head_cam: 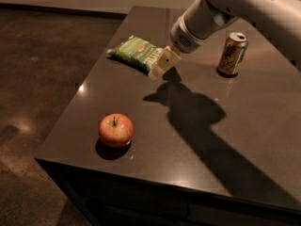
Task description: Move green jalapeno chip bag near apple
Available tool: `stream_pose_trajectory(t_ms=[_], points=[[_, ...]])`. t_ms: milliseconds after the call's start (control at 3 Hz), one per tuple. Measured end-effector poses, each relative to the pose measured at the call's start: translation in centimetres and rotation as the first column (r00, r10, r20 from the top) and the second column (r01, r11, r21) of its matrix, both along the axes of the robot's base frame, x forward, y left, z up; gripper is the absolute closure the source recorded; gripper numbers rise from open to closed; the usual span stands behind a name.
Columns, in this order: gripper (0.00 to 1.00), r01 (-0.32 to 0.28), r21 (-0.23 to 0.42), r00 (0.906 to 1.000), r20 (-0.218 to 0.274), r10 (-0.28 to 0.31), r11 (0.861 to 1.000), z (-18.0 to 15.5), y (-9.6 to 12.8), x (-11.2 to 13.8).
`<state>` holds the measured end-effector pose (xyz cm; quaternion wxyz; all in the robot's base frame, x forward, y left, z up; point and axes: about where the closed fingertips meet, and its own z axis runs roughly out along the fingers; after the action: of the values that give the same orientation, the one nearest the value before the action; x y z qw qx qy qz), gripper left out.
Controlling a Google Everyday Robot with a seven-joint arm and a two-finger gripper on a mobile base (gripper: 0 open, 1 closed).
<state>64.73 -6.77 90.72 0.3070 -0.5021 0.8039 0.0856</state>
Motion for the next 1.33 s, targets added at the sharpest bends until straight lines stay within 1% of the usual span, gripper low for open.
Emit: stream_pose_trajectory(t_ms=[333,667,1000,1333], points=[[0.0,0.004,0.018,0.9999,0.016,-0.004,1.0,-1.1,2.5,3.1],[0.0,0.018,-0.007,0.9998,0.009,-0.018,1.0,-2.9,3.7,5.5],[0.15,0.019,-0.025,0.9997,-0.014,-0.019,1.0,-4.1,4.2,6.8],[0.38,0.004,-0.037,0.9996,-0.028,-0.005,0.999,-4.3,4.3,7.3]])
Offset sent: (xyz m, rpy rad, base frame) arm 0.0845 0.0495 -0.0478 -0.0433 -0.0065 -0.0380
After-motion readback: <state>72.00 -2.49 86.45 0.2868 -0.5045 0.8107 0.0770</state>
